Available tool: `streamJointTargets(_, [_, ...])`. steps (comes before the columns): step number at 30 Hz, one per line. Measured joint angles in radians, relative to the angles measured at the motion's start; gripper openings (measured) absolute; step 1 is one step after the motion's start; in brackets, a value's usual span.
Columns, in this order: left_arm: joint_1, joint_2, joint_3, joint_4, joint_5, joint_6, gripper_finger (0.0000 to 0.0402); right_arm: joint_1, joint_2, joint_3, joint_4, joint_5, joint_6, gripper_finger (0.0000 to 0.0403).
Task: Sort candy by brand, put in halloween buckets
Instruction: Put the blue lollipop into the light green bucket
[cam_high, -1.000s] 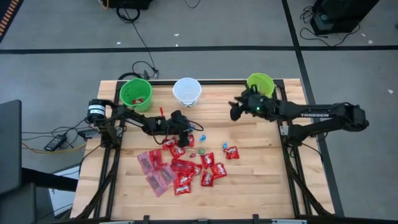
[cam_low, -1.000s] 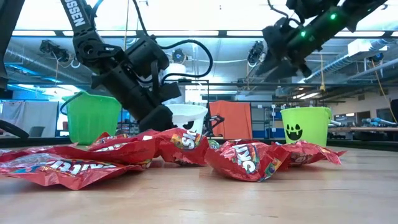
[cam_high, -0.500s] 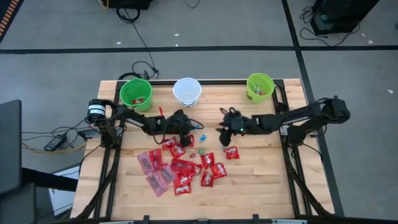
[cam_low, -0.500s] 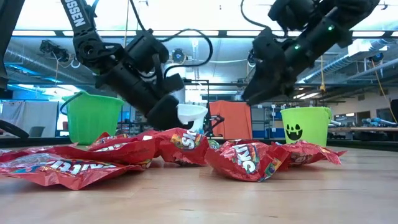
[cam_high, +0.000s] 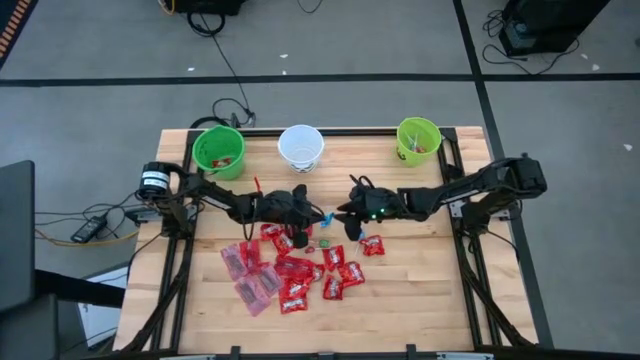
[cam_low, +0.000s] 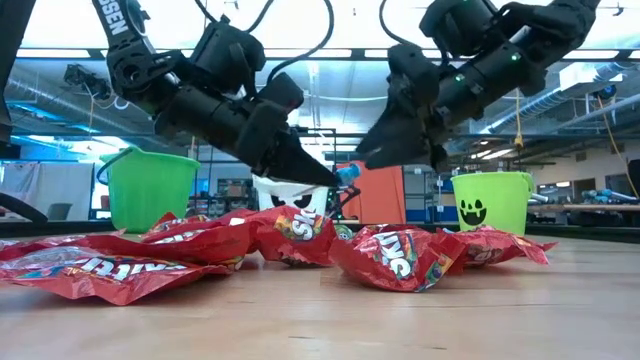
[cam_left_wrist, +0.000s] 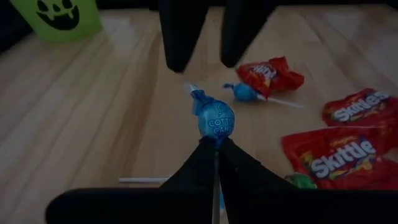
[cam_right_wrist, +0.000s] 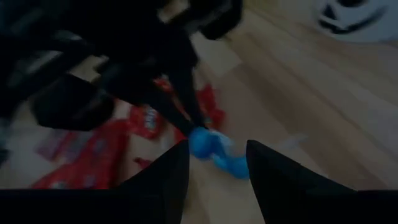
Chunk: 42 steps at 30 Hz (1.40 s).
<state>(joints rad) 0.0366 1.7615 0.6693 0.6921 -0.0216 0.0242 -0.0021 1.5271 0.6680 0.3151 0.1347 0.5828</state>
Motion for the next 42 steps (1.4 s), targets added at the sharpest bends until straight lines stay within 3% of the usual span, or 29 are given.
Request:
streamJointTargets(10, [0.0,0.0,0.0,0.015,0.0,0.003,0.002,-0.027,0.044,-0.001,0.064,-0.057,-0.01,0.0155])
streamJointTargets(25, [0.001,0.0,0.0,0.03,0.039,-0.002,0.002,-0.032,0.042,0.0,0.063,-0.058,-0.007,0.0014])
streamJointTargets(31, [0.001,0.0,0.0,0.016,0.022,-0.007,0.0021,-0.038,0.042,0.0,0.058,-0.049,-0.015,0.0007])
streamJointTargets(40, [0.001,0.0,0.0,-0.044,-0.038,-0.01,0.0083,-0.036,-0.041,-0.001,-0.079,0.173,-0.018,0.0003])
streamJointTargets(42, [0.001,0.0,0.0,-0.042,-0.045,-0.009,0.0102,-0.035,-0.075,-0.001,-0.118,0.177,-0.018,0.0003])
